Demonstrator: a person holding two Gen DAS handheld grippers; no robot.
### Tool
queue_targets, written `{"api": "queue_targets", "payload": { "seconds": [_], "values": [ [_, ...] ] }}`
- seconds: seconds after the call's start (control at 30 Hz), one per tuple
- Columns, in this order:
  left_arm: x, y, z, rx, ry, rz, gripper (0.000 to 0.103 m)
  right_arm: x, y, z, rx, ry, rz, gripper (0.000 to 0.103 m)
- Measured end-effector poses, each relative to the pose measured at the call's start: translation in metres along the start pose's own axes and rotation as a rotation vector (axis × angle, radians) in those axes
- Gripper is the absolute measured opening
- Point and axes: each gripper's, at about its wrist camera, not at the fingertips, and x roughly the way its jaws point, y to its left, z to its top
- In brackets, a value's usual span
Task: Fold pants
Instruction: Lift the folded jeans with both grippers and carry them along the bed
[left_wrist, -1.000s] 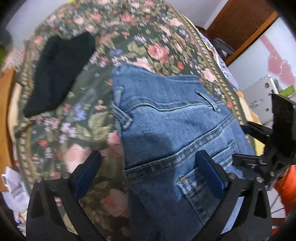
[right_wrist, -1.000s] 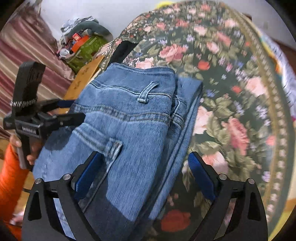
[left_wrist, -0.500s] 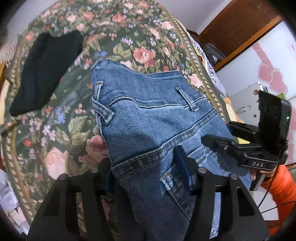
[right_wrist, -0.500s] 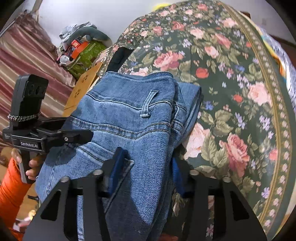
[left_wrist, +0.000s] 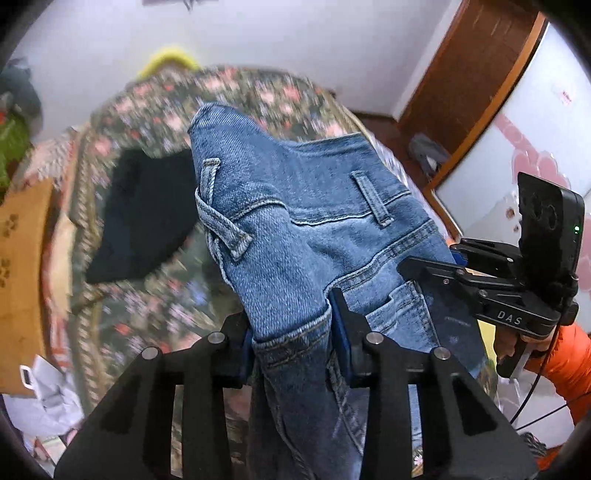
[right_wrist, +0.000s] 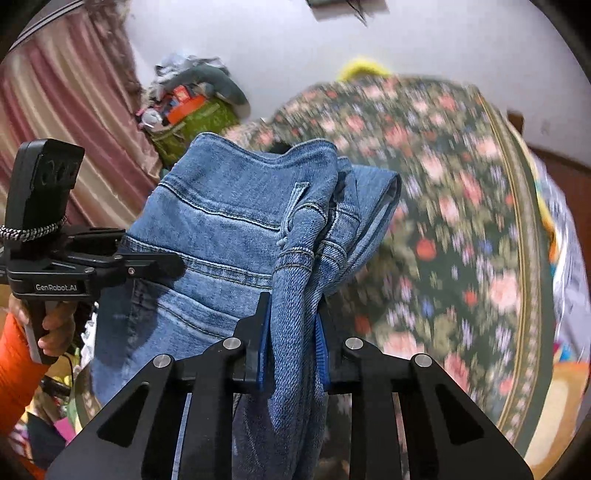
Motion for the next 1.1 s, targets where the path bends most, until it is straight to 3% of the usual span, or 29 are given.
{"api": "queue_targets", "payload": {
  "seconds": [0.23,0.5,0.8,1.1],
  "values": [
    [-0.043,0.037,0.033,-0.012,-0.160,0.072,0.035,0.002,0.031,0.061,-0.100,-0.134,0.016,0.018],
    [-0.044,0.090,0.067,-0.051,-0.225,0.118,0.035,0.041,0.047,0.113,-0.140,-0.187,0.046,0.018],
    [0.023,0.164,0.106,-0.093,-0.198,0.156,0.035,0.127,0.033,0.151,-0.108,-0.152,0.035,0.018],
    [0.140,0.232,0.125,-0.144,-0.067,0.186,0.035,0.234,-0.012,0.164,0.006,0.011,0.006,0.018]
  ]
}}
